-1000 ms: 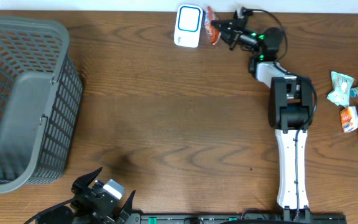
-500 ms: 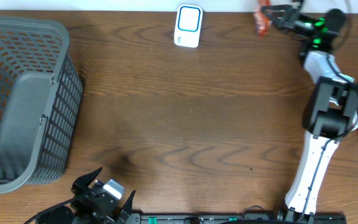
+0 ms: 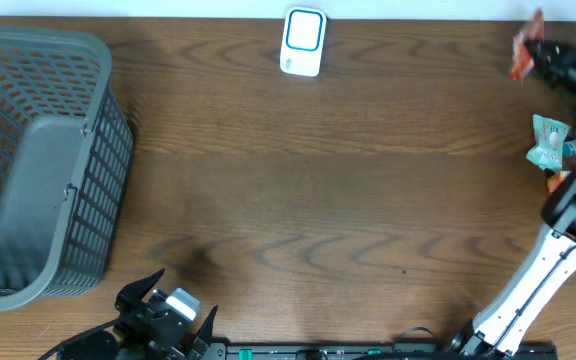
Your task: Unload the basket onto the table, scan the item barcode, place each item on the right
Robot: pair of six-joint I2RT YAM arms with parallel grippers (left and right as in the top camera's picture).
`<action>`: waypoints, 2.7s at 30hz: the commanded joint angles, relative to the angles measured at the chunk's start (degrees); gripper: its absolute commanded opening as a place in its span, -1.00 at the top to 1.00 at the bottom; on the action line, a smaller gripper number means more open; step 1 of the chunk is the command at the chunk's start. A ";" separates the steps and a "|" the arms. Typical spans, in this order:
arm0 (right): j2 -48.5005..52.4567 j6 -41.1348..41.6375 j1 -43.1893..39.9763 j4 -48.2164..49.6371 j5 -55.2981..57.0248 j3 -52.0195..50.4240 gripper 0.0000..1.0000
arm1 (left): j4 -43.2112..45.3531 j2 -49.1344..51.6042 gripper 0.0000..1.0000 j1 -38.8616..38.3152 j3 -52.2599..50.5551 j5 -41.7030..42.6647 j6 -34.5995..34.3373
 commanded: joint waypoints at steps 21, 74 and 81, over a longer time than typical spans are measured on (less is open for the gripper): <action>-35.47 -28.06 1.55 -51.34 50.69 -0.09 -0.99 | 0.00 -0.42 -0.96 -0.22 0.02 0.31 0.92; -105.85 -31.26 41.64 -97.42 83.76 -12.50 -0.99 | 0.00 -0.39 -0.96 -0.22 0.02 0.31 0.92; -123.97 -31.30 41.38 -90.36 85.42 -31.15 -0.98 | 0.00 -0.42 -0.96 -0.22 0.02 0.31 0.92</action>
